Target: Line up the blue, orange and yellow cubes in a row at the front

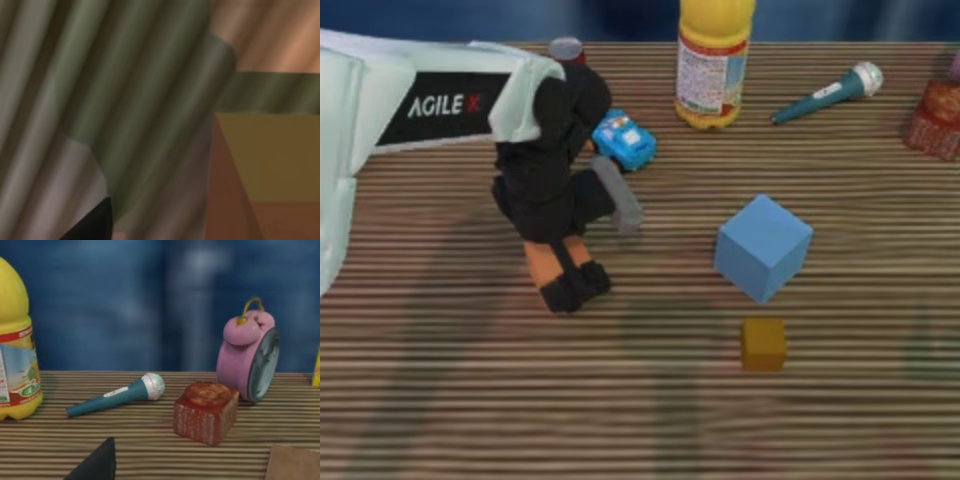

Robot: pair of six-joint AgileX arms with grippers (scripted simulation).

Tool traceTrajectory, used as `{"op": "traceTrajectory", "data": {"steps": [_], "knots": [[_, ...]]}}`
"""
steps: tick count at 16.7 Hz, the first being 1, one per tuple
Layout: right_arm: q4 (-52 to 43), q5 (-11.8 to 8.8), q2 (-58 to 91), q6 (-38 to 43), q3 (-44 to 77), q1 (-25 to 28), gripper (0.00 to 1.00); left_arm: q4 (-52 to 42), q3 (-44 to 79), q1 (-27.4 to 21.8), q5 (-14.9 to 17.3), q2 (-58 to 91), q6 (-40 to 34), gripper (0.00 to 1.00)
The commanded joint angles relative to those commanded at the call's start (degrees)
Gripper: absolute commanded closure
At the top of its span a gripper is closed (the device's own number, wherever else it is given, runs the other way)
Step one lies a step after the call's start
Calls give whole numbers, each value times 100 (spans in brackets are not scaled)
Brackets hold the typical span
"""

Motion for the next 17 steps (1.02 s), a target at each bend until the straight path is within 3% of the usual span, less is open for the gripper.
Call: {"op": "traceTrajectory", "data": {"steps": [2,15,17], "knots": [[0,0,0,0,0,0,0,0,0,0,0,0,0,0],[0,0,0,0,0,0,0,0,0,0,0,0,0,98],[0,0,0,0,0,0,0,0,0,0,0,0,0,100]]}}
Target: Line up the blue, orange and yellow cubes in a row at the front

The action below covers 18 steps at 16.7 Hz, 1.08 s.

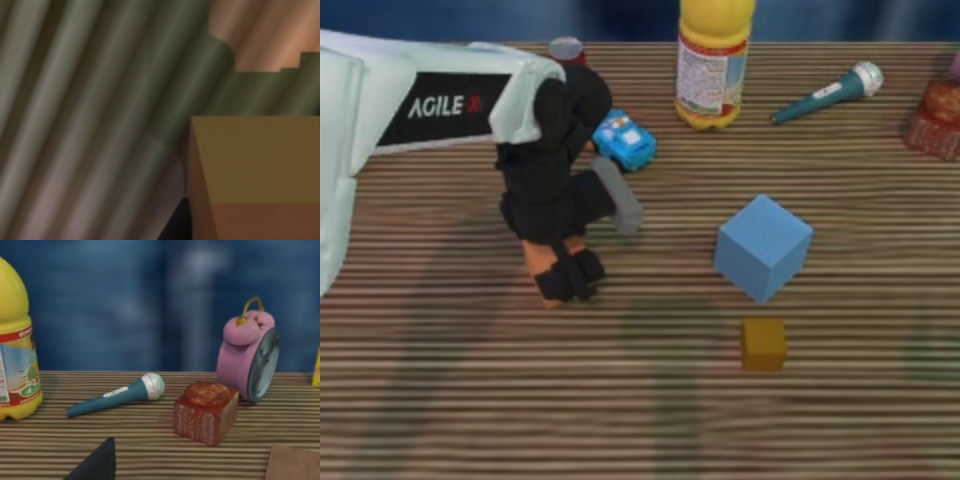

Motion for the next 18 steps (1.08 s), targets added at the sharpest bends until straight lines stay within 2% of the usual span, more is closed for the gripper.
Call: {"op": "traceTrajectory", "data": {"steps": [8,15,18], "knots": [[0,0,0,0,0,0,0,-93,33,0,53,-131,-32,100],[0,0,0,0,0,0,0,-1325,815,96,49,-536,-44,100],[0,0,0,0,0,0,0,-1430,894,109,49,-605,-49,100]]}}
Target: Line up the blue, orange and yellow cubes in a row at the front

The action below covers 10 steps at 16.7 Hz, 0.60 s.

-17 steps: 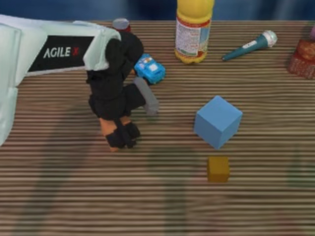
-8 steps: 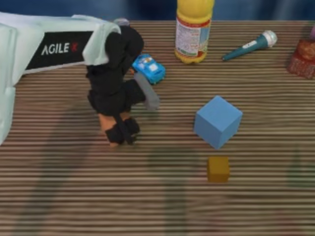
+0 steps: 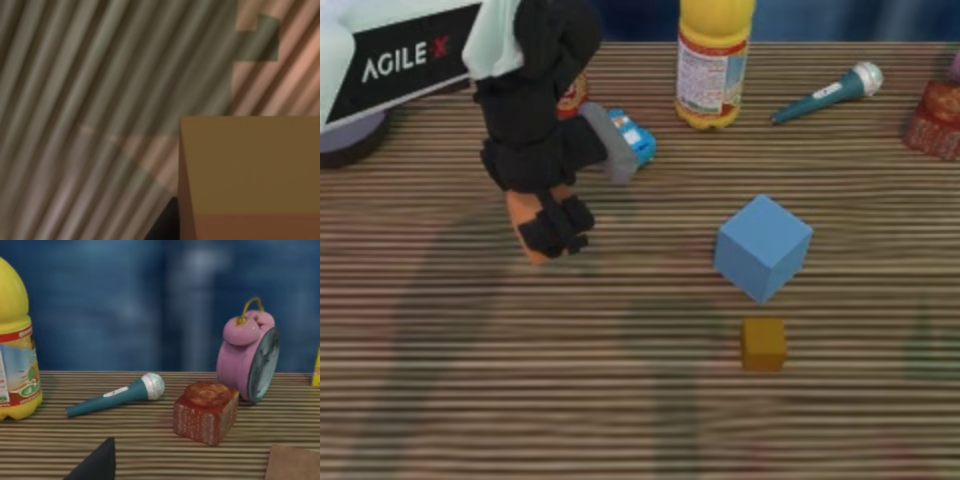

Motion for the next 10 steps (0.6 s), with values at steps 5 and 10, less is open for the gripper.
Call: {"op": "traceTrajectory", "data": {"steps": [5,10], "knots": [[0,0,0,0,0,0,0,-35,39,-237,-2,25,80,100],[0,0,0,0,0,0,0,-271,265,-1215,7,16,358,100]]}}
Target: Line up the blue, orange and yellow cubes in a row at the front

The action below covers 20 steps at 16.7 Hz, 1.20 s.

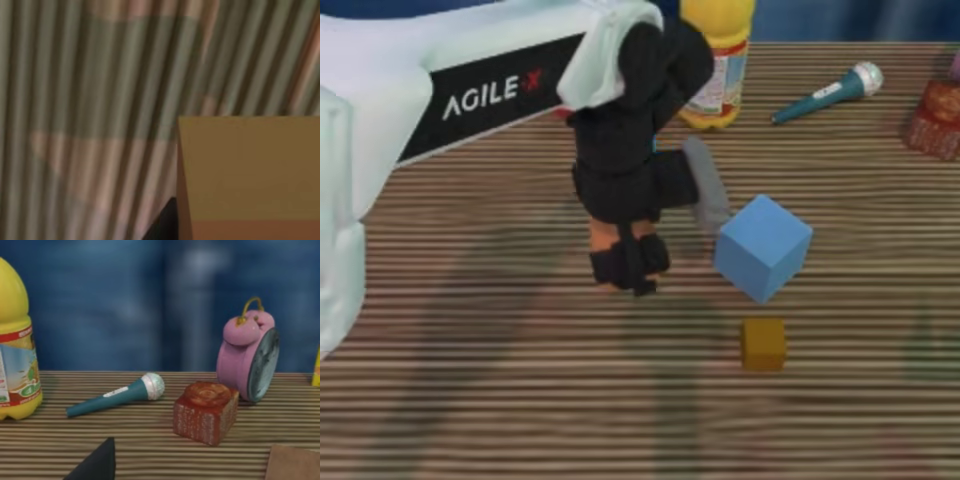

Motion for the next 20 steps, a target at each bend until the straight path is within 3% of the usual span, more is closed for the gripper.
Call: {"op": "traceTrajectory", "data": {"steps": [5,11,17,20], "knots": [[0,0,0,0,0,0,0,-184,160,-819,7,-32,242,100],[0,0,0,0,0,0,0,-74,67,-823,5,11,249,100],[0,0,0,0,0,0,0,1077,-697,-850,11,345,231,100],[0,0,0,0,0,0,0,1178,-779,-858,11,388,233,100]]}}
